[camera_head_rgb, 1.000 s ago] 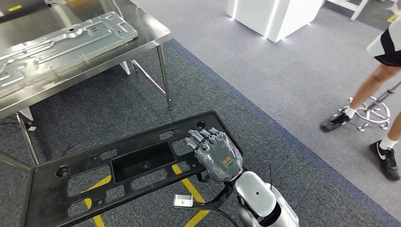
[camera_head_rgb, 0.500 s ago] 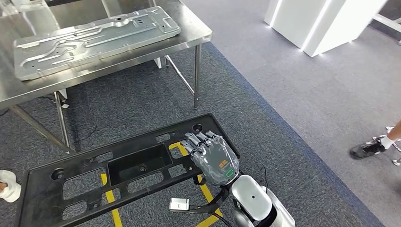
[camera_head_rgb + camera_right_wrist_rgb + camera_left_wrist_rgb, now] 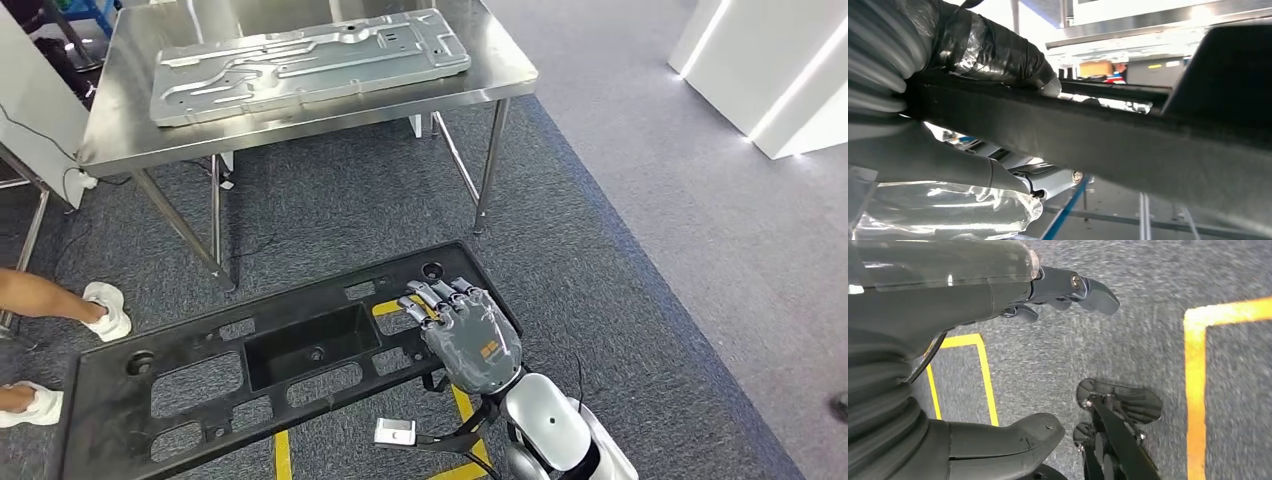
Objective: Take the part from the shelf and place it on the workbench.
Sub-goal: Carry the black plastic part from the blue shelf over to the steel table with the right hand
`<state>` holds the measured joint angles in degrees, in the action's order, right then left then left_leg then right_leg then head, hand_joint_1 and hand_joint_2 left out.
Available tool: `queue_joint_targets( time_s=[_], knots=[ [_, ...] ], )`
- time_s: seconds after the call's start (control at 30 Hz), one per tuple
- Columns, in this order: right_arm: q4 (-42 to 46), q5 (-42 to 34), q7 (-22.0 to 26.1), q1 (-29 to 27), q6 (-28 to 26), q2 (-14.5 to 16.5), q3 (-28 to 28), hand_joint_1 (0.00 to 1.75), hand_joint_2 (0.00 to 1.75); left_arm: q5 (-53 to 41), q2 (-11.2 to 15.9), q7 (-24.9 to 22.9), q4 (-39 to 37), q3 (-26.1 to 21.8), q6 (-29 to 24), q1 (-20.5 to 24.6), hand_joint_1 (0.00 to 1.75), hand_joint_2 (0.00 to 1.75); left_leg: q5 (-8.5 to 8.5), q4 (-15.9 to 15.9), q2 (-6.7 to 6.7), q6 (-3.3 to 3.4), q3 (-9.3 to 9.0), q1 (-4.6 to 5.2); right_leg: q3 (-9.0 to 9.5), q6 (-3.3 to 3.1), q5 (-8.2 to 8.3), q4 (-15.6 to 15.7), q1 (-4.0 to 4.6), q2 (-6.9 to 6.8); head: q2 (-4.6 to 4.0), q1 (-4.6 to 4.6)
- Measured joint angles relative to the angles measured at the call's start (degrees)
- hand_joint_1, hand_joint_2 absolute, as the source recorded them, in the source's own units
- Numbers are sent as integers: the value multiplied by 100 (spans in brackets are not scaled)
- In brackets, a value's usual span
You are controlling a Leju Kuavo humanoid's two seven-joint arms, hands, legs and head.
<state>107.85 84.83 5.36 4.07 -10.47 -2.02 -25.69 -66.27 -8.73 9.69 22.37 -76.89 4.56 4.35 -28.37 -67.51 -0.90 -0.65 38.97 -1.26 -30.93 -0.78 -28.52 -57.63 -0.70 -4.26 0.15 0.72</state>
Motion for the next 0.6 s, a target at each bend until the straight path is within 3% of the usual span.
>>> queue_joint_targets(
  time_s=[0.07, 0.1, 0.2, 0.27, 0.33, 0.4, 0.43, 0.47, 0.53, 0.6],
  knots=[
    [84, -16, 25, -13, 4, -42, 47, 175, 175, 23, 20, -21, -2, -1, -19, 8, 0, 175, 179, 648, -209, 55, -370, 40, 9, 56, -52, -45, 24, -126, 0, 0],
    [130, -20, 31, -14, 8, -63, 71, 175, 175, 31, 24, -40, -2, -1, -29, 16, 0, 175, 189, 797, -269, 90, -446, 59, 16, 87, -71, -59, 37, -173, 0, 1],
    [237, 50, 28, -21, 43, -115, 125, 175, 175, 81, 33, -133, -3, -11, -60, 5, 0, 175, 192, 847, -166, 189, -451, 66, 56, 181, -102, -60, 44, -244, 0, 2],
    [276, 150, -15, -27, 109, -140, 132, 175, 175, 121, 34, -222, -4, -20, -74, -3, 0, 175, 217, 888, -100, 258, -471, 42, -13, 237, -275, -275, 14, -27, 0, 3],
    [296, 213, -79, -41, 174, -172, 136, 175, 175, 143, 33, -302, -5, -22, -79, 16, 0, 175, 229, 902, -48, 306, -469, 37, -326, 271, -643, -937, -6, 280, 0, 3],
    [301, 232, -122, -55, 202, -216, 147, 175, 175, 149, 34, -341, -5, -23, -70, 28, 0, 175, 232, 901, 15, 325, -462, 49, -681, 283, -866, -1598, -6, 378, 0, 3],
    [301, 244, -137, -57, 208, -235, 153, 175, 175, 151, 35, -348, -5, -24, -61, 28, 0, 175, 232, 900, 49, 327, -464, 55, -745, 278, -817, -1679, -6, 386, 0, 4],
    [302, 272, -150, -56, 219, -252, 158, 175, 175, 155, 36, -351, -7, -24, -47, 26, 0, 175, 231, 899, 84, 326, -473, 58, -691, 264, -646, -1515, -6, 389, 0, 4],
    [304, 352, -174, -39, 254, -273, 164, 175, 175, 170, 35, -354, -12, -25, -20, 28, 0, 175, 230, 897, 143, 320, -491, 63, -362, 207, -206, -752, -1, 412, 0, 4],
    [310, 402, -209, -1, 292, -284, 165, 175, 175, 183, 37, -360, -22, -25, 14, 35, 0, 175, 220, 875, 183, 292, -481, 90, -124, 169, 19, -168, 8, 442, 0, 3]
  ],
)
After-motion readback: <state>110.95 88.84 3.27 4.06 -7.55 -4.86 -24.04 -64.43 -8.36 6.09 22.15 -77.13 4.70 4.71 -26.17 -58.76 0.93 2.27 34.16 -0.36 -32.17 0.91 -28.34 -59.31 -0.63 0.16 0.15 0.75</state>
